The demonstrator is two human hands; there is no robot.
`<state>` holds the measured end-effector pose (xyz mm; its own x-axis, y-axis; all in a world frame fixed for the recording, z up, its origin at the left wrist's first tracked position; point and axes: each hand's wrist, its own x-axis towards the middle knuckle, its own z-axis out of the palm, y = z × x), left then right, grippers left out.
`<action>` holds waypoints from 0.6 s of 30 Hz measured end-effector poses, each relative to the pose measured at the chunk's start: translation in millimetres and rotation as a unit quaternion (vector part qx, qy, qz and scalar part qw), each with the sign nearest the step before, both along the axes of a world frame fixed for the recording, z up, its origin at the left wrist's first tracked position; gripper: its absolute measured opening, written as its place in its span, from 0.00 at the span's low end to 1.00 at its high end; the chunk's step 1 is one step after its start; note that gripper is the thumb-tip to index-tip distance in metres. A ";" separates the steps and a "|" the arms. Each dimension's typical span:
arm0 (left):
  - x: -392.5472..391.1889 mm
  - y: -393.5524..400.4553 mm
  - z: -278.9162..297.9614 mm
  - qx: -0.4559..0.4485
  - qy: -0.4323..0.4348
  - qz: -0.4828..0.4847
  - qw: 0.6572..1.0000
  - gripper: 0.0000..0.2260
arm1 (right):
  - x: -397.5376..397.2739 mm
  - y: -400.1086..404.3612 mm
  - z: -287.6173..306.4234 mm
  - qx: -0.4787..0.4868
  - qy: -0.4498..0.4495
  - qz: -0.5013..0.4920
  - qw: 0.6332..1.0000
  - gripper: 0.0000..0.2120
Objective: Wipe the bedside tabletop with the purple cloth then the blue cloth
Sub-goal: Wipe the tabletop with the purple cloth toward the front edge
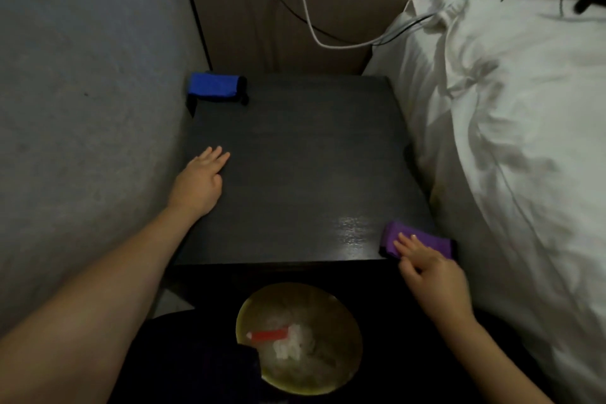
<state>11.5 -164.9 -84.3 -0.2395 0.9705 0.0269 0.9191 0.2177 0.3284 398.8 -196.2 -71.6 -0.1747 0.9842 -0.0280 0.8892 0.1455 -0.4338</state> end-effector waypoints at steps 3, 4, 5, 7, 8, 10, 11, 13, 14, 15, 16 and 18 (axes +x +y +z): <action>-0.2 -0.4 -0.3 -0.001 0.004 0.000 1.000 0.24 | 9.7 22.5 0.4 -0.002 0.028 -0.018 0.999 0.13; -0.5 -0.7 -0.5 -0.001 0.001 -0.001 1.000 0.24 | 8.8 29.9 1.5 0.001 0.035 -0.028 0.999 0.13; -1.2 -0.6 -1.2 0.001 -0.002 -0.002 1.000 0.24 | 7.8 36.6 3.1 0.005 0.043 -0.040 0.998 0.13; -1.8 -0.4 -2.2 0.008 -0.005 -0.005 1.000 0.24 | 6.1 46.9 6.3 0.003 0.052 -0.064 0.997 0.13; -1.9 -0.1 -2.5 0.011 -0.004 -0.006 1.000 0.24 | 6.1 49.6 6.3 -0.001 0.052 -0.067 0.996 0.13; -1.5 0.7 -2.6 0.014 -0.004 -0.008 1.000 0.24 | 7.0 49.1 5.0 -0.003 0.050 -0.058 0.997 0.14; -1.4 1.0 -2.4 0.017 -0.005 -0.007 1.000 0.24 | 7.5 46.9 4.1 -0.005 0.049 -0.054 0.997 0.14; -1.5 1.0 -2.2 0.021 -0.007 -0.008 1.000 0.24 | 8.3 42.8 2.2 -0.007 0.051 -0.058 0.997 0.15; -2.0 0.7 -2.7 0.021 -0.006 -0.010 1.000 0.24 | 8.7 41.6 1.8 -0.007 0.057 -0.060 0.997 0.15; -2.8 0.7 -3.7 0.023 -0.006 -0.011 1.000 0.24 | 9.6 41.3 1.3 -0.005 0.067 -0.060 0.996 0.14; -3.3 0.9 -4.6 0.024 -0.006 -0.012 1.000 0.24 | 10.4 41.7 0.6 -0.005 0.076 -0.058 0.995 0.14; -4.3 1.8 -5.8 0.023 -0.002 -0.013 1.000 0.24 | 11.2 43.2 -0.9 -0.003 0.088 -0.056 0.995 0.14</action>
<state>7.2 -163.2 -90.1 -0.2145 0.9741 0.0710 0.9228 0.1783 0.3416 410.0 -153.0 -72.5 -0.0662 0.9977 -0.0136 0.8102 0.0458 -0.5844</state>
